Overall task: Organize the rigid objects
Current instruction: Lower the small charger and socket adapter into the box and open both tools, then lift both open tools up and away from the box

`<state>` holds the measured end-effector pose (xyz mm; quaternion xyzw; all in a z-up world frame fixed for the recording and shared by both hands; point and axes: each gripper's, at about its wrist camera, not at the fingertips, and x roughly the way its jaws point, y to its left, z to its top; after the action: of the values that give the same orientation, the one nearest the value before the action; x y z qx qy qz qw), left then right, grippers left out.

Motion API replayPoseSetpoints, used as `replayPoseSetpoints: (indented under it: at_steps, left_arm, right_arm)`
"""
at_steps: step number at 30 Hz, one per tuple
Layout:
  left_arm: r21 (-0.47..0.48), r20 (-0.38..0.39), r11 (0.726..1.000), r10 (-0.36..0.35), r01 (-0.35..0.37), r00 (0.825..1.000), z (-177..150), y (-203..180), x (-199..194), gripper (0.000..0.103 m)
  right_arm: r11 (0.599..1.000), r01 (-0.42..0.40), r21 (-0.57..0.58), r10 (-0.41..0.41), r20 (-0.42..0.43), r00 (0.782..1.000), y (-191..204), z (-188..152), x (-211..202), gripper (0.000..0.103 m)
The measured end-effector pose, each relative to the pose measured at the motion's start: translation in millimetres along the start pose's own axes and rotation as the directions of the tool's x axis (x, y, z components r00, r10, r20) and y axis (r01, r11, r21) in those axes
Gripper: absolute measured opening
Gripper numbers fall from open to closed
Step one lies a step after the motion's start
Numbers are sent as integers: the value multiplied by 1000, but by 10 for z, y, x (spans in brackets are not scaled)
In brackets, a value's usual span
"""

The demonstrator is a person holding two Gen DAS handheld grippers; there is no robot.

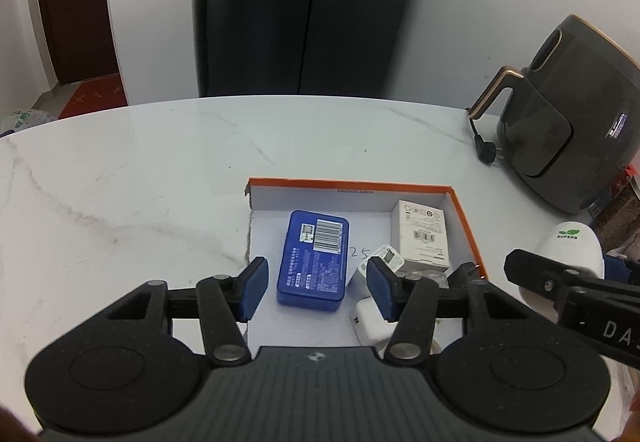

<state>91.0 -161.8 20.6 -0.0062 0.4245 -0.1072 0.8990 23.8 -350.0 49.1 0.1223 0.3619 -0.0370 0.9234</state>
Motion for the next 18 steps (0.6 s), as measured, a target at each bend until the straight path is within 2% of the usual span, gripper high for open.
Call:
replayPoseSetpoints:
  at_steps: [13,18]
  left_arm:
    - [-2,9,1000,3,-3,1000,-74,42,-153,55]
    - [-3,11,1000,4,-4,1000,-118,45,-207,55]
  right_arm:
    - [999,-3,-34,2,-22,1000,109,-45,97,81]
    - [999,10,-49,-10,3,1000,127,-70,22,82]
